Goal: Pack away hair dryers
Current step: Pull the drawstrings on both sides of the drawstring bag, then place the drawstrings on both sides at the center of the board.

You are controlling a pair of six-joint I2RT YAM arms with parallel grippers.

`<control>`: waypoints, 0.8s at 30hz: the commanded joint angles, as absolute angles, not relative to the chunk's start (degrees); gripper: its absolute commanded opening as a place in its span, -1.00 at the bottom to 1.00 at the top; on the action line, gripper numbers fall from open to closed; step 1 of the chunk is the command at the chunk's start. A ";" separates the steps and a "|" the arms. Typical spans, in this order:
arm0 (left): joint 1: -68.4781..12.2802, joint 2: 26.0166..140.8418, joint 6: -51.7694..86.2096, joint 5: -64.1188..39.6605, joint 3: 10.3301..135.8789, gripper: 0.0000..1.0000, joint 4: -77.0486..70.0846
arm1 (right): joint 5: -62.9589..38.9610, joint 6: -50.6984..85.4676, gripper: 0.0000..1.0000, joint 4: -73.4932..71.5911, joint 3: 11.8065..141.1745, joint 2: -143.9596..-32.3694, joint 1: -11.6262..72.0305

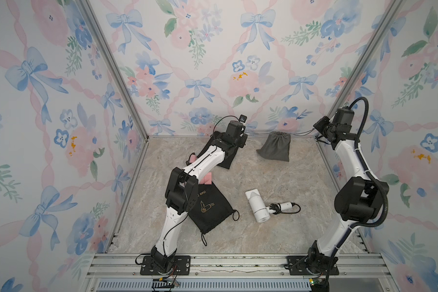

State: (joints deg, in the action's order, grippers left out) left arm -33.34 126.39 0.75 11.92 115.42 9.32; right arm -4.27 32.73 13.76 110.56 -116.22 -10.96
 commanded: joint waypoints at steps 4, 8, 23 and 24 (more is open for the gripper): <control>-33.60 123.74 2.71 11.53 114.05 -1.00 8.72 | -10.93 34.36 -0.80 9.80 105.05 -114.63 -9.63; -33.79 123.68 3.12 11.10 113.13 -1.00 8.68 | -11.09 33.68 -0.83 9.56 102.30 -114.26 -8.34; -36.27 130.80 5.70 8.80 120.76 -1.00 8.63 | -11.68 32.36 -0.26 10.88 99.43 -115.71 -5.54; -36.38 131.24 5.72 8.76 121.21 -1.00 8.71 | -11.61 32.21 -0.26 11.11 99.46 -115.77 -5.56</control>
State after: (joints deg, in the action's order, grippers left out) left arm -36.10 128.84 4.36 9.72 119.31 8.71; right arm -10.81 33.36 10.33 100.40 -114.85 -6.09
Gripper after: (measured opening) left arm 0.048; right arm 0.370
